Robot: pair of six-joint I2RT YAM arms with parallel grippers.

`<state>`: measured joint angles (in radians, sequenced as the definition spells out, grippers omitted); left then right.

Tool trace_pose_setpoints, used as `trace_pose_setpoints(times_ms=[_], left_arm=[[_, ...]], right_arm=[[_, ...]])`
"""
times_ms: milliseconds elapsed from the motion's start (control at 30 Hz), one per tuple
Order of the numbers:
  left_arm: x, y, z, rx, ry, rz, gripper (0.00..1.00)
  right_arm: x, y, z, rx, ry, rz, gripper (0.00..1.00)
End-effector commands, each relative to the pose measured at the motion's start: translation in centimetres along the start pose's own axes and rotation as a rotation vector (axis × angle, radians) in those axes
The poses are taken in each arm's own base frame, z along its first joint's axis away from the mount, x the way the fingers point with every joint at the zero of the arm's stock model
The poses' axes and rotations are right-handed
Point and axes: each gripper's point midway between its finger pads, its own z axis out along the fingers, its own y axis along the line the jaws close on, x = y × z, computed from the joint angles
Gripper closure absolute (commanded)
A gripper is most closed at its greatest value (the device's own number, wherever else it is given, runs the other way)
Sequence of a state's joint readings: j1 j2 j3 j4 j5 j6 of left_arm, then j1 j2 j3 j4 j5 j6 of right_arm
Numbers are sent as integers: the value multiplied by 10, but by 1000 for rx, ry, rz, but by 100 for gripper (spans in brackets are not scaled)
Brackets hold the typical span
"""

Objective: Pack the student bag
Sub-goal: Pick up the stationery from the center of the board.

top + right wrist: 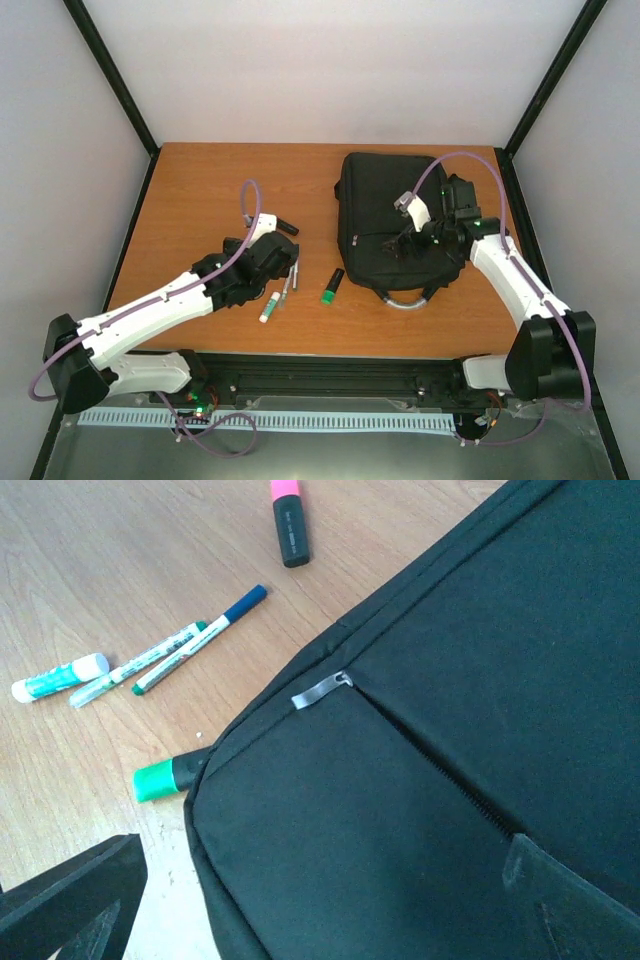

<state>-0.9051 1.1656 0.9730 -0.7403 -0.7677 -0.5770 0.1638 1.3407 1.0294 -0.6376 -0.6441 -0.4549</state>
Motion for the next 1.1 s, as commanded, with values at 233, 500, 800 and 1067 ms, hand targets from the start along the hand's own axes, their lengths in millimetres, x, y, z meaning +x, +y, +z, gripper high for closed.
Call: trace_pose_setpoints(times_ms=[233, 500, 800, 1067], left_arm=[[52, -89, 13, 334, 317, 86, 35], [81, -132, 35, 400, 452, 78, 35], [105, -156, 52, 410, 522, 125, 39], [121, -164, 59, 384, 532, 188, 46]], right_arm=[[-4, -7, -3, 59, -19, -21, 0], [-9, -2, -13, 69, -62, -75, 6], [-6, -7, -12, 86, -50, -81, 11], [-4, -12, -15, 98, -54, -76, 12]])
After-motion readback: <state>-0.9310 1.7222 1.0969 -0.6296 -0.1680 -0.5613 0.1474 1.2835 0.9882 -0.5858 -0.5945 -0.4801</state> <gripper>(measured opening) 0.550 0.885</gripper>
